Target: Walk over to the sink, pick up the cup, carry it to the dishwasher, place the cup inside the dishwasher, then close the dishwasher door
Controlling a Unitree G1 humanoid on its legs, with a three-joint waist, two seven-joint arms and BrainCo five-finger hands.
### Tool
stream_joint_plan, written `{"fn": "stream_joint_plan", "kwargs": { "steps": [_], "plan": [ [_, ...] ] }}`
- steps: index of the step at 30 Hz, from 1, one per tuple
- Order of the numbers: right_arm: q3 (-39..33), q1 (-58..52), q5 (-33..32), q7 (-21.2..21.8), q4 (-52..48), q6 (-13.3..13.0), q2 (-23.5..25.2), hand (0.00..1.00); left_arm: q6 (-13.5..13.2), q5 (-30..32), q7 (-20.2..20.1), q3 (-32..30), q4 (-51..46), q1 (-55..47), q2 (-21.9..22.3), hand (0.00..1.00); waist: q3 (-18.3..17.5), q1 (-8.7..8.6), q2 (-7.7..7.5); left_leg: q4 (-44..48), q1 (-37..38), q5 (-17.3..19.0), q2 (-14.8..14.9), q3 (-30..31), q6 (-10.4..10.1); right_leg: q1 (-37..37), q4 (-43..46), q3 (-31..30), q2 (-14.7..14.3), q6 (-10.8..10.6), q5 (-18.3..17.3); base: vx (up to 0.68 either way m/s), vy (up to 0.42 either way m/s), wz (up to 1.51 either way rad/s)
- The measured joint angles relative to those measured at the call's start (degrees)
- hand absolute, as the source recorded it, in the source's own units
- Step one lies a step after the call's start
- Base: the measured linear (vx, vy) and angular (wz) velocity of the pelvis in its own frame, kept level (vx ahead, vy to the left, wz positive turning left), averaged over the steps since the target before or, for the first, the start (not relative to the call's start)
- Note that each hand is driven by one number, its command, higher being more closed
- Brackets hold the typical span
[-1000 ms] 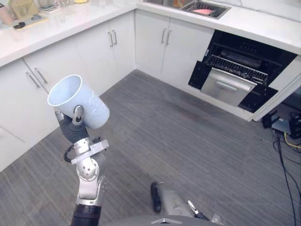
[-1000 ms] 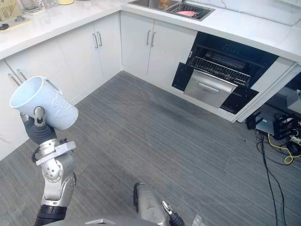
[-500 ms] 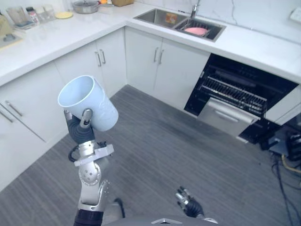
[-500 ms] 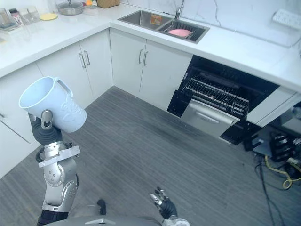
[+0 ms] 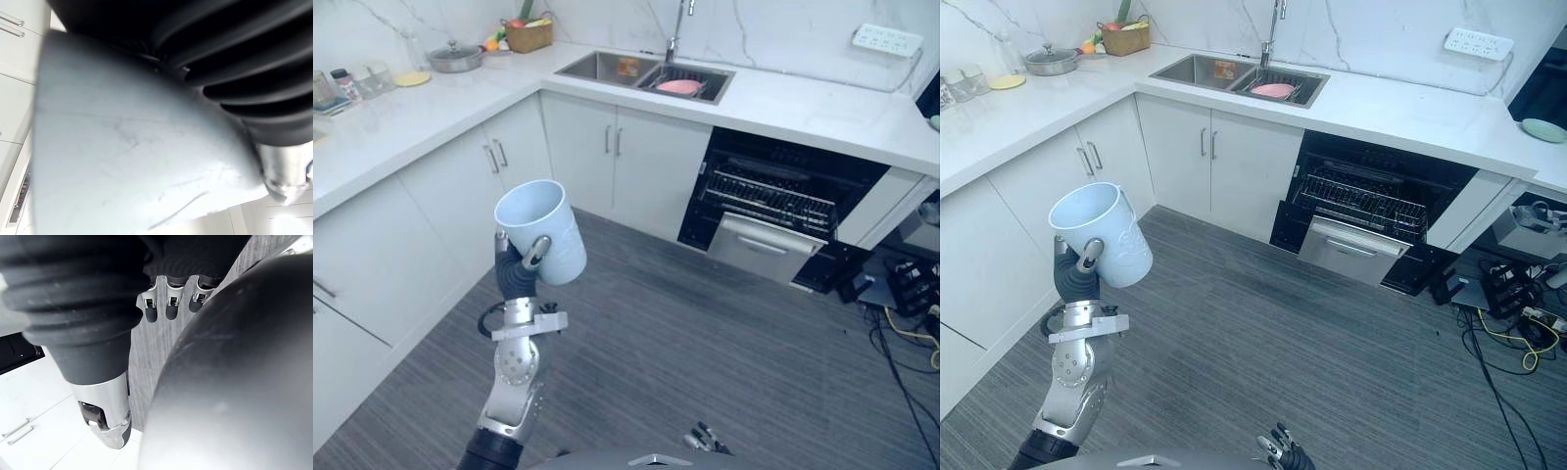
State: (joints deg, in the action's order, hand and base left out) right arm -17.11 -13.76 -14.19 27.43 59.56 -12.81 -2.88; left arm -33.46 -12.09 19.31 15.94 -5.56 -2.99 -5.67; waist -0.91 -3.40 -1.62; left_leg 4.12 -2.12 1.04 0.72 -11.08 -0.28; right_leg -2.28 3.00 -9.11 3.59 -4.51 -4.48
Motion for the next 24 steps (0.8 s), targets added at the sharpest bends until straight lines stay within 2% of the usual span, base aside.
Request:
{"fn": "stream_joint_plan", "kwargs": {
  "steps": [2, 4, 6, 7, 9, 10, 11, 12, 13, 14, 16, 17, 18, 19, 20, 21, 22, 23, 24],
  "plan": [
    [0.21, -0.09, -0.03, 0.01, -0.03, -0.01, -0.05, 0.0, 0.0, 0.0, -0.07, -0.16, -0.15, -0.14, 0.57, 1.0, 0.0, 0.19, 0.03, 2.58, -0.99, 2.04, 0.41, -0.31, -0.18, 0.14, 0.23, -0.15, -0.22, 0.15, -0.43, -0.03, -0.005, -0.06],
    [1.17, -0.14, -0.1, 0.0, -0.31, -0.02, -0.05, 0.0, -0.02, -0.01, -0.24, -0.8, -0.74, -0.99, 1.27, 1.0, 0.37, 0.35, -0.31, 8.09, -2.59, 5.29, 1.25, -0.37, -0.36, 0.25, 2.14, 0.65, -0.65, 1.17, -2.8, -0.02, -0.005, -0.07],
    [1.3, -0.76, -0.15, 0.03, -0.85, 0.0, 0.05, 0.0, 0.01, -0.06, -0.82, -1.49, -1.58, -1.79, 2.12, 1.0, 0.51, 1.34, -0.41, 12.04, -3.04, 8.38, 1.92, -1.27, -0.23, 0.28, 4.89, 1.78, -0.46, 2.77, -5.02, 0.05, 0.053, -0.16],
    [1.35, -2.18, -0.13, 0.01, -2.52, -0.08, 0.43, 0.0, 0.01, -0.07, -1.1, -2.21, -3.31, -1.78, 2.2, 1.0, 0.85, 2.35, -0.91, 14.02, -2.14, 10.39, 1.77, -2.14, 0.03, 0.89, 9.43, 6.25, 1.71, 2.95, -7.72, 0.07, 0.051, -0.22],
    [1.17, -2.59, -0.21, -0.04, -2.81, -1.33, 0.63, 0.0, -0.22, -0.09, -1.21, -2.96, -5.11, -1.9, 2.08, 1.0, 1.21, 3.19, -1.92, 14.58, -1.33, 12.03, 0.91, -2.99, 0.49, 3.42, 18.38, 8.61, 4.35, 2.38, -10.1, 0.09, 0.053, -0.24],
    [1.15, -2.51, -0.79, 0.05, -2.93, -2.42, 0.78, 0.0, -0.2, -0.09, -1.29, -3.97, -4.89, -1.82, 1.82, 1.0, 0.92, 3.16, -2.68, 14.81, -0.69, 12.68, 0.83, -2.86, 0.61, 7.24, 27.44, 10.01, 5.2, 3.25, -9.37, 0.14, 0.061, 0.05],
    [0.99, -2.18, -1.87, 0.27, -3.11, -3.44, 1.42, 0.0, 0.67, -0.1, -1.36, -4.41, -4.27, -1.54, 1.76, 1.0, 1.19, 2.05, -2.06, 14.6, -0.37, 12.78, 1.19, -1.45, 0.65, 10.96, 35.32, 10.35, 4.92, 6.05, -6.48, 0.14, 0.048, 0.24],
    [0.66, -1.72, -2.36, 0.52, -3.21, -3.95, 1.34, 0.0, 1.29, -0.12, -1.46, -4.44, -4.25, -1.09, 1.89, 1.0, 1.64, 1.57, -1.72, 14.47, 0.72, 12.81, 1.43, -0.75, 0.78, 12.97, 38.95, 10.78, 4.29, 6.95, -6.19, 0.19, 0.029, 0.48],
    [0.15, -1.31, -3.21, 0.98, -3.37, -4.46, 2.31, 0.0, 2.06, -0.31, -2.22, -4.54, -3.69, -0.43, 2.08, 1.0, 2.67, 0.93, -1.85, 14.49, 1.64, 13.05, 2.16, 0.54, 1.09, 14.5, 40.57, 10.62, 2.99, 6.4, -9.17, 0.21, -0.04, 0.53],
    [0.43, -1.33, -3.75, 1.22, -3.62, -4.58, 3.39, 0.0, 2.34, -1.19, -2.33, -4.56, -2.2, -0.03, 2.36, 1.0, 2.69, 0.49, -2.06, 14.54, 2.47, 13.73, 3.36, 2.09, 0.49, 14.46, 36.42, 11.38, 1.09, 5.37, -11.18, 0.21, -0.07, 0.55],
    [0.82, -1.85, -4.54, 1.33, -4.69, -4.9, 4.07, 0.0, 2.53, -1.82, -2.84, -4.51, -0.21, 0.18, 2.62, 1.0, 2.69, -0.23, -2.04, 14.53, 3.18, 14.94, 4.81, 3.97, -0.66, 14.7, 28.08, 11.65, -1.05, 3.89, -11.22, 0.19, -0.105, 0.53],
    [1.2, -1.89, -4.57, 1.34, -4.68, -4.91, 4.05, 0.0, 2.54, -2.67, -3.46, -4.6, 0.13, 0.17, 2.66, 1.0, 2.67, -0.24, -2.1, 14.83, 3.53, 16.01, 4.9, 4.58, -1.3, 15.85, 22.6, 11.48, -0.89, 2.7, -9.72, 0.24, -0.134, 0.36],
    [1.21, -1.87, -4.59, 1.42, -4.69, -4.89, 4.0, 0.0, 2.41, -3.01, -3.54, -4.64, 0.12, 0.17, 2.7, 1.0, 2.66, -0.18, -2.15, 15.07, 3.79, 16.69, 4.88, 4.61, -1.69, 16.43, 20.39, 11.38, -0.72, 2.51, -8.75, 0.4, -0.235, 0.24],
    [1.31, -1.99, -4.67, 1.99, -4.75, -4.7, 3.56, 0.0, 2.22, -3.47, -3.65, -4.64, 0.25, -0.12, 2.98, 1.0, 2.71, -0.54, -1.91, 15.69, 4.93, 18.36, 5.05, 5.21, -2.77, 16.36, 19.47, 11.56, -0.85, 1.28, -4.38, 0.46, -0.264, 0.13],
    [1.47, -1.93, -4.6, 2.59, -4.97, -4.39, 2.45, 0.0, 1.93, -3.47, -3.96, -4.62, 0.4, -0.51, 4.03, 1.0, 2.62, -0.56, -0.98, 15.79, 6.82, 19.99, 6.26, 5.58, -3.88, 16.01, 21.74, 12.43, -1.87, 2.36, -3.26, 0.49, -0.262, 0.1],
    [2.07, -1.76, -4.53, 2.51, -5.24, -4.39, 2.08, 0.0, 1.46, -3.46, -4.11, -4.6, 0.39, -0.65, 4.57, 1.0, 2.34, -0.62, -0.79, 15.68, 7.7, 20.64, 7.02, 5.65, -4.38, 15.92, 22.97, 12.96, -2.5, 3.53, -4.24, 0.44, -0.185, -0.03],
    [3.01, -1.41, -4.5, 2.49, -5.38, -4.29, 0.65, 0.0, 0.77, -3.42, -4.72, -4.63, 0.38, -0.61, 4.93, 1.0, 2.04, -0.7, 0.6, 14.98, 9.04, 21.06, 8.16, 5.65, -4.68, 16.04, 25.14, 13.51, -3.65, 4.52, -5.94, 0.44, -0.179, -0.15],
    [3.51, -0.37, -4.55, 2.28, -5.56, -4.14, -0.19, 0.0, 0.5, -3.39, -4.88, -4.6, 0.35, -0.61, 5.91, 1.0, 1.94, -0.85, 1.42, 14.73, 9.84, 20.03, 8.92, 6.36, -4.59, 16.06, 26.33, 14.61, -4.39, 4.69, -6.62, 0.43, -0.192, -0.16],
    [3.57, 0.06, -4.55, 2.06, -5.85, -3.96, -0.22, 0.0, 0.5, -3.4, -4.83, -4.6, 0.35, -0.66, 6.04, 1.0, 1.86, -1.06, 1.55, 15.68, 9.67, 19.36, 9.01, 6.68, -3.8, 15.66, 26.21, 15.11, -4.57, 4.77, -7.01, 0.42, -0.22, -0.12]
  ]
}}
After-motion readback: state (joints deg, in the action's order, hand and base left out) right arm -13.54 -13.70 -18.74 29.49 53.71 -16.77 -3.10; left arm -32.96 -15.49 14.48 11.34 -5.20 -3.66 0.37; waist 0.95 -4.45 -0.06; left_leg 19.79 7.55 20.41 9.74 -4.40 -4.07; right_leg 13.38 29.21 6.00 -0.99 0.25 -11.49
